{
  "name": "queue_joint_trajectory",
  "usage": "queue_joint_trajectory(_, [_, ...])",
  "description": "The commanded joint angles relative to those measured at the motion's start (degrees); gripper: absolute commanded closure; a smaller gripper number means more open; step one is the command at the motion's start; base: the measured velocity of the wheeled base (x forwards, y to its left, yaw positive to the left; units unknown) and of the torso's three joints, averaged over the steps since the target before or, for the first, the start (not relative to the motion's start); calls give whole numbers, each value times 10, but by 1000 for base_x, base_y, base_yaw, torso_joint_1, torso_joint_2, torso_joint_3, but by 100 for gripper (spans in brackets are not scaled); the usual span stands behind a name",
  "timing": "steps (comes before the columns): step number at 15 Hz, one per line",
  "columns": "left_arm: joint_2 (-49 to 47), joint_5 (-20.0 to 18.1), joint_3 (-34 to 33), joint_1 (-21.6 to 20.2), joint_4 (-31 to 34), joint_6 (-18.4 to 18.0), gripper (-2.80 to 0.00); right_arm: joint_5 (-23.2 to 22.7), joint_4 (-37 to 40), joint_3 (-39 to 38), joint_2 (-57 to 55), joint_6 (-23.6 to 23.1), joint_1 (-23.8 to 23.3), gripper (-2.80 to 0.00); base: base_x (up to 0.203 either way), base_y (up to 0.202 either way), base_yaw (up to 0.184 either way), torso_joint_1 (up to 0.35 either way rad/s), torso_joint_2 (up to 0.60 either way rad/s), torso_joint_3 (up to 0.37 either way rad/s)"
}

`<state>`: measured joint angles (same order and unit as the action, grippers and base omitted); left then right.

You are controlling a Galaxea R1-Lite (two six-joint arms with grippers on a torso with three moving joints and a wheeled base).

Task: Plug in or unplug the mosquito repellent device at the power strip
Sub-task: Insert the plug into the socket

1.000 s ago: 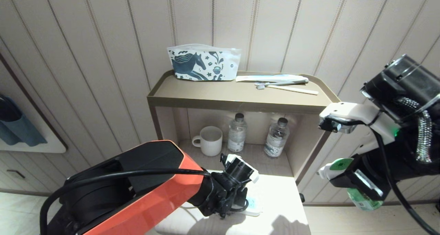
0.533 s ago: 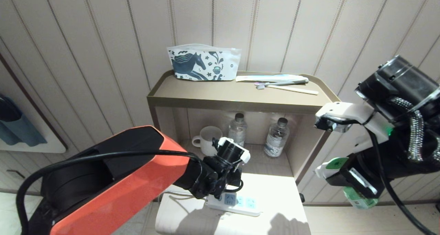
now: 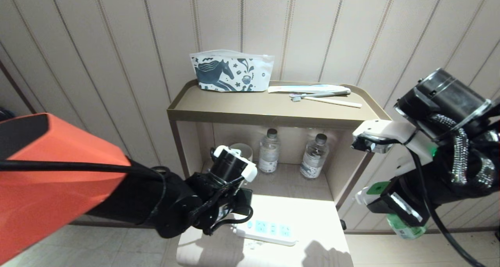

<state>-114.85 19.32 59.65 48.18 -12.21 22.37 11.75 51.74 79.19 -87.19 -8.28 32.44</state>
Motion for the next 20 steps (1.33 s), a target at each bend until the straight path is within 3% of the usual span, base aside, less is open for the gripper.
queue_joint_trajectory(1, [123,5,-65,0,0,0,0,-7,3,1,-8,-1,1,0,0,0,0,0,0,0])
queue_joint_trajectory(6, [398,67,-201,-23,31,-24,0,-16,3,-2,-6,0,8,0,0,0,0,0,0,0])
queue_joint_trajectory(8, [536,84,-199,-84,130,-39,0,-26,3,-3,-11,1,9,0,0,0,0,0,0,0])
queue_joint_trajectory(11, [726,104,-147,-178,367,-55,0,-52,3,11,-27,6,9,0,0,0,0,0,0,0])
queue_joint_trajectory(12, [780,113,-124,-218,450,-59,0,-73,3,19,-35,14,9,0,0,0,0,0,0,0])
queue_joint_trajectory(14, [849,123,-97,-319,549,-64,0,-103,4,35,-48,49,10,0,0,0,0,0,0,0])
queue_joint_trajectory(16, [909,128,-103,-407,581,-68,0,-116,8,67,-76,98,17,0,0,0,0,0,0,0])
queue_joint_trajectory(20, [1016,116,-193,-455,584,-126,0,-116,51,154,-172,186,18,0,0,0,0,0,0,0])
